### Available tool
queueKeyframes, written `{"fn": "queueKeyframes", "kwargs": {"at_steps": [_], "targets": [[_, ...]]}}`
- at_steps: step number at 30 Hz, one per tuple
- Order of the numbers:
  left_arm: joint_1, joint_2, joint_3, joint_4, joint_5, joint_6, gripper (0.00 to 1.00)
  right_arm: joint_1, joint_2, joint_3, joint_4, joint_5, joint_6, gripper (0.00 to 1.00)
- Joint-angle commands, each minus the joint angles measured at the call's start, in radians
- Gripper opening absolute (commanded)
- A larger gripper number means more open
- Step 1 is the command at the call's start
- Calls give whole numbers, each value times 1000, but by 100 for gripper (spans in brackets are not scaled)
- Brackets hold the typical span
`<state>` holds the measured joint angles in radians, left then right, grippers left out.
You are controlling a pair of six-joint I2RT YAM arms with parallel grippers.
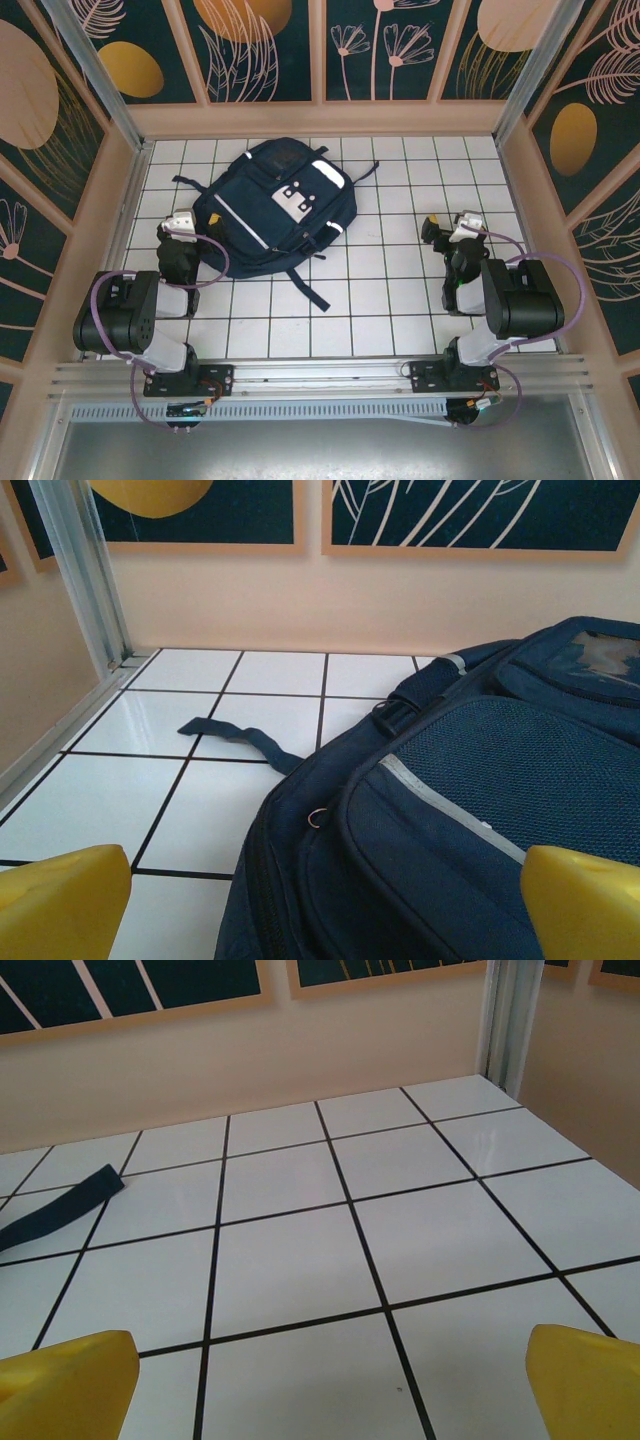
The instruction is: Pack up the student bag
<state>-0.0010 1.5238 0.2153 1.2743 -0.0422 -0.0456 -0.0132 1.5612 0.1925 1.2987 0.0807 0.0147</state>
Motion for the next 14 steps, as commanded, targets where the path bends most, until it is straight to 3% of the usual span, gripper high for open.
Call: {"fn": "queueKeyframes", "kwargs": {"at_steps": [1,14], "targets": [[3,-4,14,13,-7,-14,99,4,2,17,48,19,11,99],[2,-5,14,13,-7,-14,99,7,2,15,50,23,9,99]]}}
